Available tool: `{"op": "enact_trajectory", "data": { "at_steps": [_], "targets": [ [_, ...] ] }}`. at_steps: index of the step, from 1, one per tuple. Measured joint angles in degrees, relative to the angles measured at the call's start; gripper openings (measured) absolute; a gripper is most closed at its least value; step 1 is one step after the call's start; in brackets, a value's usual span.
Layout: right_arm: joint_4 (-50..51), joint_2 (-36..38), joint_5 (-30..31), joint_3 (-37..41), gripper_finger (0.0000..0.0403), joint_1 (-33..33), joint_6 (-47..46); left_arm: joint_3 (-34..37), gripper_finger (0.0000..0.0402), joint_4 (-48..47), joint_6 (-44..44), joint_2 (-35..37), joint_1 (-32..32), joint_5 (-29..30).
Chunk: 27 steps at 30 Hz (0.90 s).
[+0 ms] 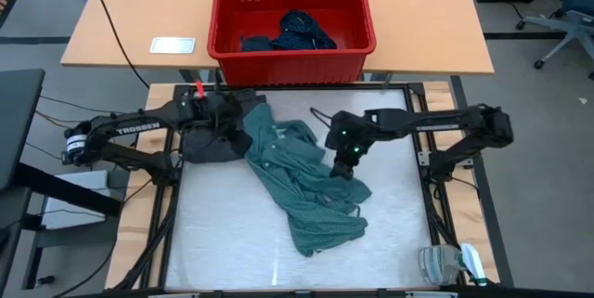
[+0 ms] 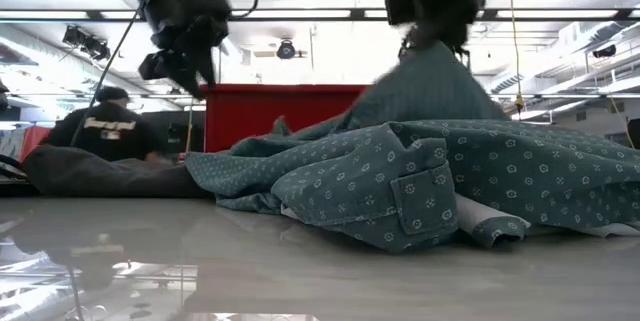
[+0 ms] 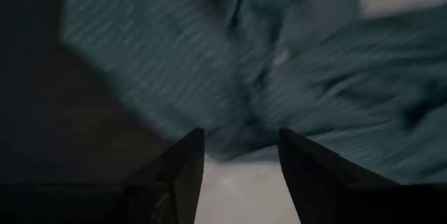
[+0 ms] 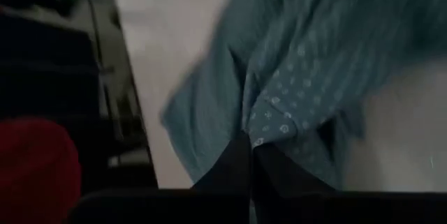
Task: Fold laundry
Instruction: Fold the dark green polo
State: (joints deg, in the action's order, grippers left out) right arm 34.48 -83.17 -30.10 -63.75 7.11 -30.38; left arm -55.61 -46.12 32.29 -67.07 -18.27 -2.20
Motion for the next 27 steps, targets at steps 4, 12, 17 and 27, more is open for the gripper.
{"op": "enact_trajectory", "data": {
  "at_steps": [4,12,17,27],
  "targets": [
    [-12.02,-0.06,4.42,0.0,0.0003,0.12,-3.5,0.0,0.0188,14.18,4.4,0.0,4.14,-3.49],
    [-36.53,-7.99,10.15,0.0,0.0005,-3.96,-2.93,-0.11,0.0188,30.26,11.4,-1.55,9.89,0.09],
    [-46.56,-16.41,9.26,0.0,0.001,-9.68,-2.52,0.02,0.0188,17.6,15.81,-2.33,12.21,3.09],
    [-48.27,-20.47,3.29,0.0,0.0153,-13.23,-2.48,0.0,0.0188,15.87,25.73,-2.43,18.23,7.05]
  ]
}}
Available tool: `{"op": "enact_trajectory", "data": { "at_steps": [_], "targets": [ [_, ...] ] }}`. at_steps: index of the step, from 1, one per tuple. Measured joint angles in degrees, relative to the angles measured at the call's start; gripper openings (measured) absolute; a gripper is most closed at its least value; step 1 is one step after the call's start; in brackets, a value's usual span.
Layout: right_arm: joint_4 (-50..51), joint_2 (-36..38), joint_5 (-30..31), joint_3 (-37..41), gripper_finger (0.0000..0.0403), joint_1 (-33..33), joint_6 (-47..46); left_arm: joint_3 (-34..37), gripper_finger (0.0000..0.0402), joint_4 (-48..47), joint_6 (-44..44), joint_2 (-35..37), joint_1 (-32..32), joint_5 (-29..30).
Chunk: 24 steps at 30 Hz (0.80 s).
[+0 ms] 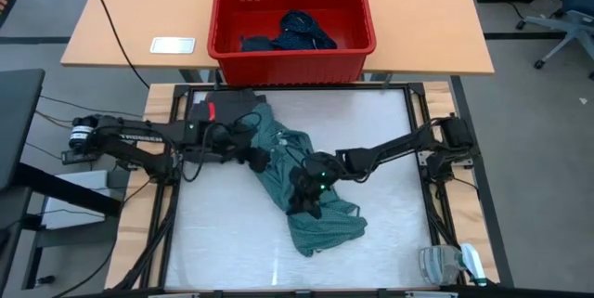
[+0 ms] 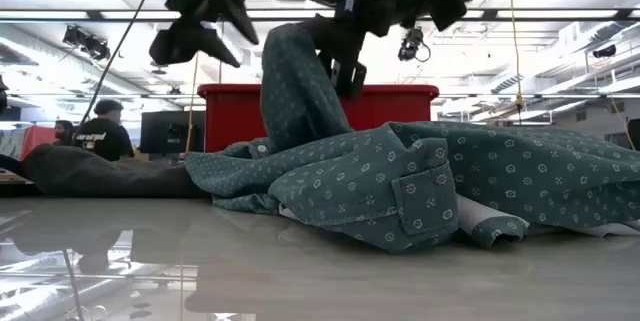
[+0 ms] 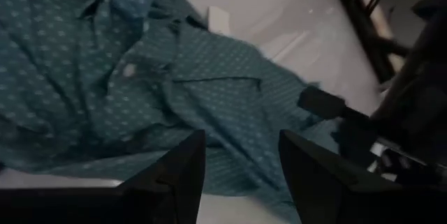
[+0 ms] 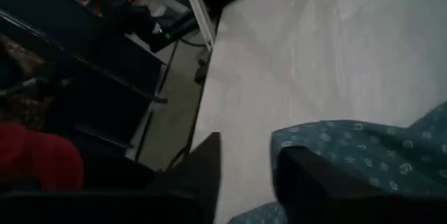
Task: Fold laundry
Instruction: Fold the dark green polo
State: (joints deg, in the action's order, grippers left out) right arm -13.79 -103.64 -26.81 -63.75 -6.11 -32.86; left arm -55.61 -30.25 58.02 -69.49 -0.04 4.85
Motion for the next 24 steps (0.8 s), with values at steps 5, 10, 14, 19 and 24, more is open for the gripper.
{"op": "enact_trajectory", "data": {
  "at_steps": [5,10,14,19,24],
  "targets": [
    [9.52,6.7,4.4,-0.09,0.0217,3.51,-2.96,-0.02,0.0188,6.02,4.05,-3.66,3.55,1.78],
    [27.49,13.92,14.2,-0.03,0.0224,6.37,1.19,-0.07,0.0188,16.18,6.31,-11.62,6.67,1.98],
    [30.59,15.37,7.57,-0.06,0.0222,6.71,4.87,-0.04,0.0188,21.12,9.35,-17.28,7.44,1.98],
    [25.66,10.81,0.29,-0.02,0.0218,2.26,6.11,0.0,0.0188,20.28,12.34,-19.39,7.78,1.66],
    [26.41,7.94,-8.73,0.03,0.0209,-1.74,11.03,0.02,0.0187,19.13,13.57,-18.58,7.79,1.5]
  ]
}}
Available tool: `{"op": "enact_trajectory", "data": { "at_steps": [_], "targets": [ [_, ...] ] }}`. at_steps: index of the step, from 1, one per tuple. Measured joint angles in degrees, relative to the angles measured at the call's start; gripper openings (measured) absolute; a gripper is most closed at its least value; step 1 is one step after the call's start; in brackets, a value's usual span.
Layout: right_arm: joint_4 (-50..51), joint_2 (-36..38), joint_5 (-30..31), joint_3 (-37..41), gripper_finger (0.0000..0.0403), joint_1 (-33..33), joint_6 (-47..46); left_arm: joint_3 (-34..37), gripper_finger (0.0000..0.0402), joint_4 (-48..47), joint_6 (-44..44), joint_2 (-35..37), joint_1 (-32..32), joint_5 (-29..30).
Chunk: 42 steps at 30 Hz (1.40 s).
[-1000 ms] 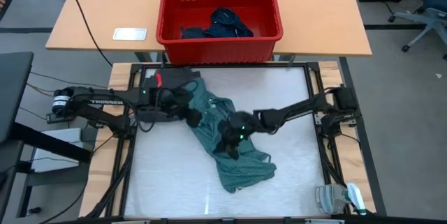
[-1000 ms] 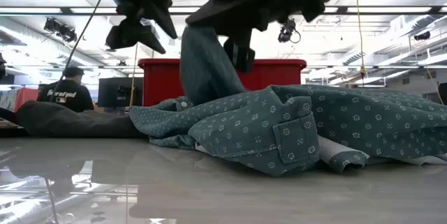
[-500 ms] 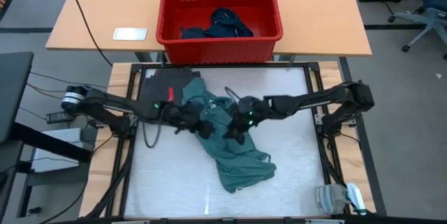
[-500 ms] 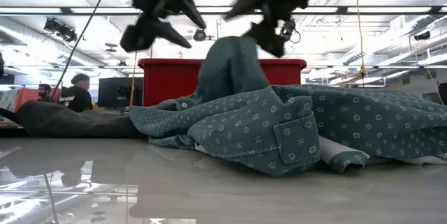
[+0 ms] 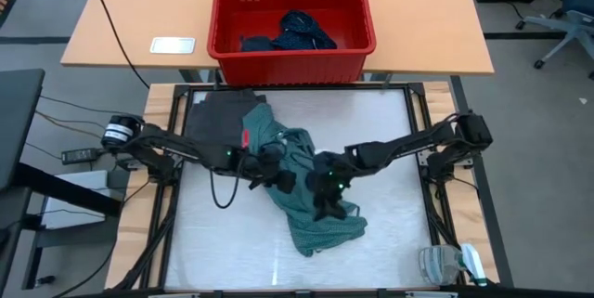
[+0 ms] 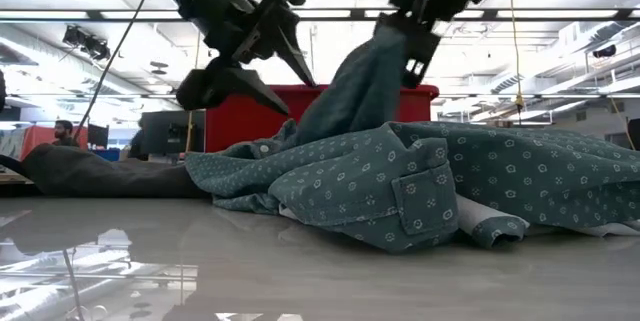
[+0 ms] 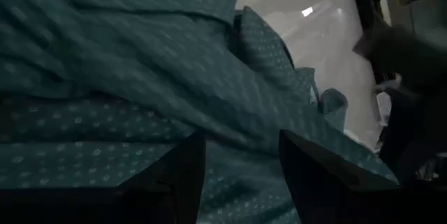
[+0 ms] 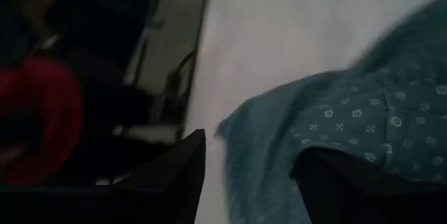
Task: Fold laundry
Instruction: Fold the dark green polo
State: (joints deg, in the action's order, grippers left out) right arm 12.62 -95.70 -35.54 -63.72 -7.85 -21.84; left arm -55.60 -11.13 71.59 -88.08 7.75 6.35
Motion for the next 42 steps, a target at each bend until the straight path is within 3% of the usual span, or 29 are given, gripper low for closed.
{"op": "enact_trajectory", "data": {
  "at_steps": [4,10,14,16,19,23,28,32,39,42],
  "targets": [
    [5.37,1.21,-1.88,-0.01,0.0198,-1.28,5.7,0.0,0.0187,-0.35,0.47,1.45,-0.04,0.03],
    [11.66,3.04,9.03,-0.01,0.0186,-0.25,6.26,-0.14,0.0187,4.89,3.07,2.45,-0.15,3.9],
    [-0.14,2.61,10.45,-0.01,0.0186,-0.39,5.13,-0.21,0.0187,8.81,3.63,1.49,-0.15,4.58],
    [-10.55,2.02,8.95,-0.06,0.0186,-0.74,3.76,0.0,0.0187,7.9,3.39,1.45,-0.15,4.55],
    [-18.21,2.32,5.33,-0.11,0.0185,-0.75,3.39,-0.08,0.0187,7.42,3.62,1.65,-0.06,4.55],
    [-14.32,4.8,3.85,-0.13,0.0185,-0.22,2.75,-0.11,0.0187,8.22,4.15,1.91,1.05,4.56],
    [-5.28,4.08,11.29,-0.07,0.0185,0.06,3.46,-0.09,0.0187,7.6,5.49,1.84,2.85,4.56],
    [-4.8,1.95,12.14,-0.01,0.0185,0.08,2.05,-0.06,0.0187,7.07,6.66,1.82,4.15,4.55],
    [9.67,4.79,27.34,-0.01,0.0185,1.99,0.52,-0.09,0.0174,5.94,7.3,0.28,8.76,5.69],
    [14.49,6.22,29.05,-0.03,0.0185,3.95,1.53,-0.21,0.0159,6.65,7.35,-2.42,10.92,6.32]
  ]
}}
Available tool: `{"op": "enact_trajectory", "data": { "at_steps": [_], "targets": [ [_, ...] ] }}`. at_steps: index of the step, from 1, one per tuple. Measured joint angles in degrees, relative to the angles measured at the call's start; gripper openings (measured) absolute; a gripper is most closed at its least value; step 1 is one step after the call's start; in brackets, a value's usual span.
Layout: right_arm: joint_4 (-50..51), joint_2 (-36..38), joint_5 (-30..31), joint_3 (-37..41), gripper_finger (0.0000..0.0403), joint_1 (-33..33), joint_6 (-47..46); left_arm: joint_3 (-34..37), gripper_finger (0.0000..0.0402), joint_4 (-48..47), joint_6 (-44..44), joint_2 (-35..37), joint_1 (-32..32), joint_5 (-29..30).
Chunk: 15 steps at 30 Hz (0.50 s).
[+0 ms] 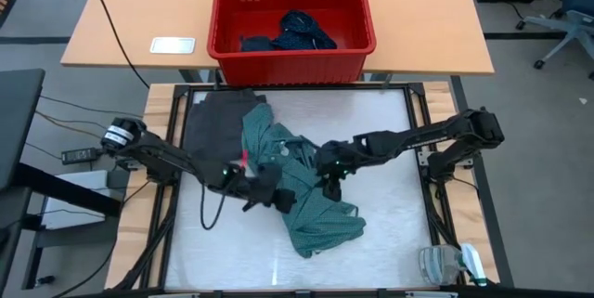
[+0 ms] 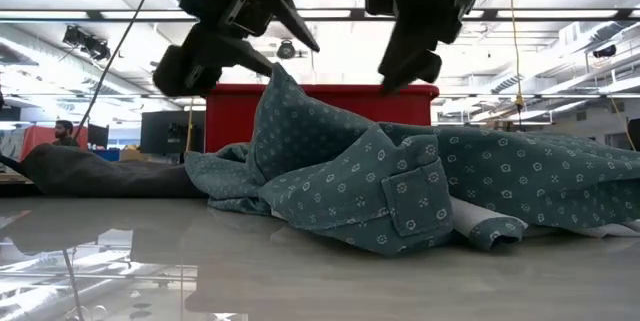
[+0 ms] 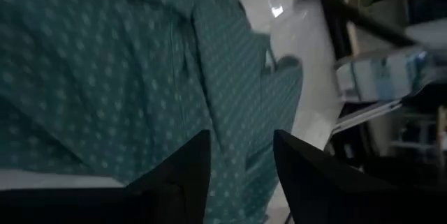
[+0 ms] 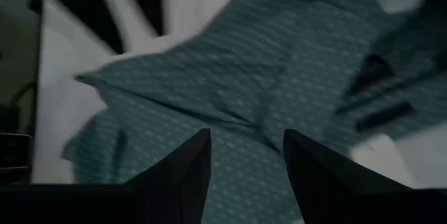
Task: Fold laundry
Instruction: Fold the dark green polo
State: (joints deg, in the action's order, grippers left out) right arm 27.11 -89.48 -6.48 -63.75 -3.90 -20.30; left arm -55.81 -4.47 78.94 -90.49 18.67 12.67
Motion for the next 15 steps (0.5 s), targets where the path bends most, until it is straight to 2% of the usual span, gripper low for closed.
{"op": "enact_trajectory", "data": {
  "at_steps": [5,11,15],
  "targets": [
    [1.82,0.44,-0.59,0.0,0.0185,2.6,0.91,-6.47,0.0149,-2.55,-3.55,-8.04,1.84,0.09],
    [1.92,0.44,-1.93,0.0,0.0185,3.27,0.97,-18.84,0.0148,-23.24,-8.02,-16.94,1.42,0.09],
    [2.85,0.44,-2.97,0.0,0.0185,3.27,0.97,-22.93,0.0143,-28.4,-9.27,-19.49,1.12,0.2]
  ]
}}
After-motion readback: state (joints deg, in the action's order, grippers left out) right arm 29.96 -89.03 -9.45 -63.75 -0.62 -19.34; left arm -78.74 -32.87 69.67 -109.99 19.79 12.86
